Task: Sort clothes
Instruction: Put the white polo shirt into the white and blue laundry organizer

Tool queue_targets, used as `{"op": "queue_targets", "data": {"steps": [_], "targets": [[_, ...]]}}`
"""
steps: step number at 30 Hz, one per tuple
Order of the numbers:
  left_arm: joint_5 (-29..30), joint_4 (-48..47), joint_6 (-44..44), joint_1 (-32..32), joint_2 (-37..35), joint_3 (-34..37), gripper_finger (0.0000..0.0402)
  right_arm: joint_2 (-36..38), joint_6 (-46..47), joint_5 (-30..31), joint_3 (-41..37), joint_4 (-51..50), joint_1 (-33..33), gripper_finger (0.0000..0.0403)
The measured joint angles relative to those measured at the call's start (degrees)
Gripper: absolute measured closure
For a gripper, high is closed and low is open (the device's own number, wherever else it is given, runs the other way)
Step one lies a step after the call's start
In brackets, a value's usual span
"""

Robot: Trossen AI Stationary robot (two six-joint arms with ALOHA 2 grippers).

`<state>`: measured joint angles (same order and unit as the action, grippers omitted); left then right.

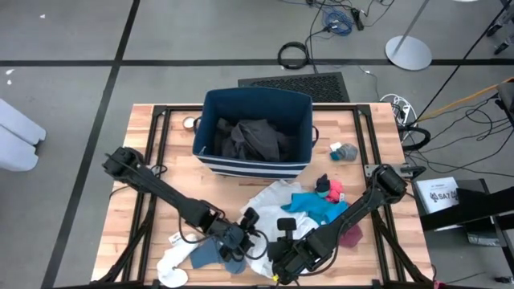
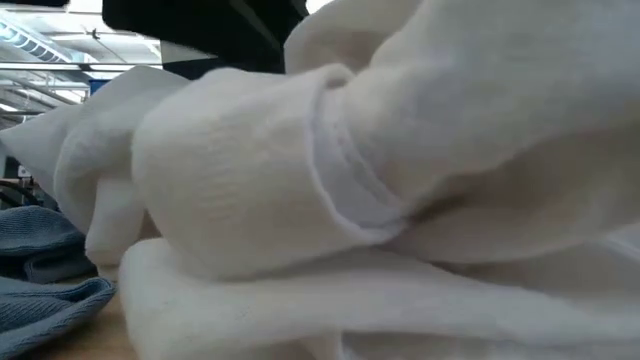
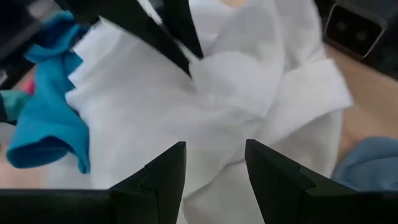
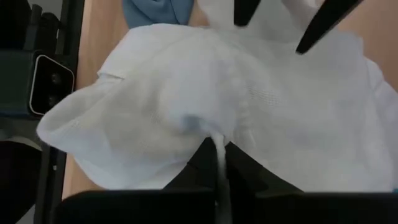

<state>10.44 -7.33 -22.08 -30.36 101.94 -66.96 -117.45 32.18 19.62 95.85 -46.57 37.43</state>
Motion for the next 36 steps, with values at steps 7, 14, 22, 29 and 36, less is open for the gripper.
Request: {"op": "queue_targets", "data": {"steps": [7, 14, 22, 29, 36], "targets": [[0.09, 2.74, -1.22, 0.01, 2.52, 0.00, 0.0226, 0.00, -0.30, -0.02, 0.00, 0.00, -0.02, 0.0400], [0.71, 4.50, -1.27, 0.34, 3.10, 0.00, 0.0258, 0.00, -0.30, -0.26, 0.00, 0.00, 0.00, 0.0399], [1.26, 3.52, -1.26, 0.57, 2.72, 0.00, 0.0390, 0.00, -0.29, -0.33, 0.00, 0.10, 0.00, 0.0399], [10.82, -3.53, -0.86, -0.14, -3.62, 0.00, 0.0397, 0.00, 2.53, -1.29, 0.96, 1.71, -0.71, 0.0399], [14.27, -6.55, 0.76, -1.08, -11.03, 0.00, 0.0400, 0.15, 8.78, -2.79, 10.27, -8.75, -3.35, 0.0399]]}}
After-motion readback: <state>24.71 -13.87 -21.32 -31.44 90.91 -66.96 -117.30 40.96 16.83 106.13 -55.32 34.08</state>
